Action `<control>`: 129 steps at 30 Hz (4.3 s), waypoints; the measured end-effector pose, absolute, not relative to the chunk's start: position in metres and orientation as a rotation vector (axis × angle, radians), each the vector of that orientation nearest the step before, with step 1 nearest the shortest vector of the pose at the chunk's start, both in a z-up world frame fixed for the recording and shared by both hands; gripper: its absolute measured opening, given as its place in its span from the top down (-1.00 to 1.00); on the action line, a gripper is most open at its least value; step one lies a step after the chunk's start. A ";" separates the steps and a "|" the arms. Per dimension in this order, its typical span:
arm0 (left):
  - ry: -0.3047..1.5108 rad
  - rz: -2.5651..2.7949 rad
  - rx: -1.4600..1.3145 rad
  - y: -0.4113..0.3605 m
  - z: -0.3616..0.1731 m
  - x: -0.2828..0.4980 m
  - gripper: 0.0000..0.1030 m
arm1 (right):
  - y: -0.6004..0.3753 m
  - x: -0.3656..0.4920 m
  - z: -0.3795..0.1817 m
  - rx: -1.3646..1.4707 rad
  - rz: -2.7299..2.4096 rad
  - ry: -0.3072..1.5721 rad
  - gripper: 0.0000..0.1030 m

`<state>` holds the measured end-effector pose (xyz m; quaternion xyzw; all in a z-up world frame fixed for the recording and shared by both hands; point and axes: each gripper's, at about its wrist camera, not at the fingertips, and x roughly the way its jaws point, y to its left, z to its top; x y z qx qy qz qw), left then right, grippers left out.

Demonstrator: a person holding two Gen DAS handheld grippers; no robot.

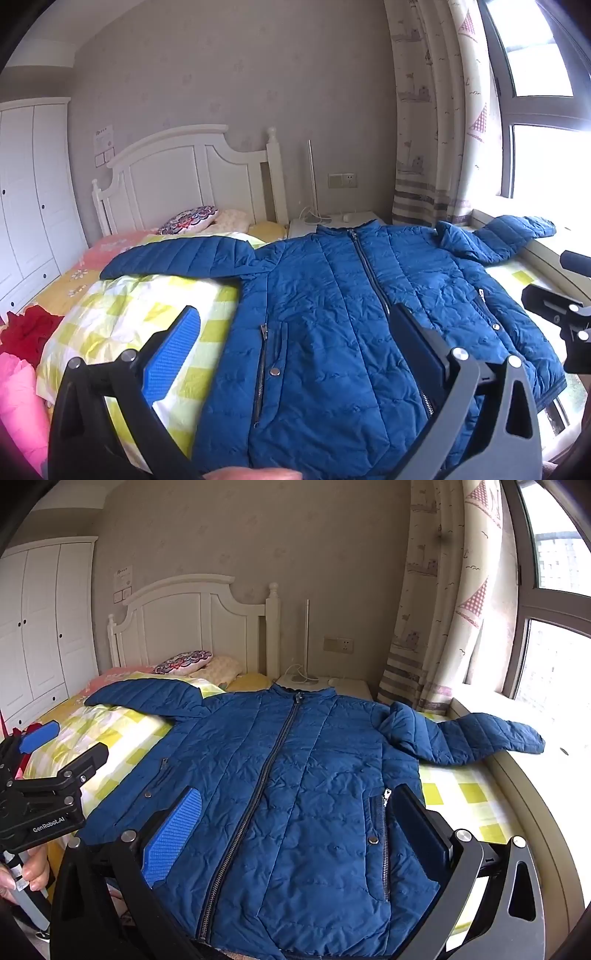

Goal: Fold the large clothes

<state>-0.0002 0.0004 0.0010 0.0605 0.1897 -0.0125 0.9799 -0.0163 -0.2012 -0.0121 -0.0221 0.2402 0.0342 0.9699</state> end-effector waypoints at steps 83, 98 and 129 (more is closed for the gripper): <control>0.443 -0.023 0.107 0.010 -0.023 0.007 -0.96 | -0.200 -0.010 -0.028 -0.010 0.116 0.524 -0.91; 0.610 -0.038 0.150 -0.004 -0.062 0.071 -0.96 | -0.212 0.039 -0.071 -0.005 0.104 0.670 -0.91; 0.918 -0.152 0.075 -0.012 -0.152 0.302 -0.96 | -0.553 0.278 -0.141 0.596 -0.566 0.719 -0.47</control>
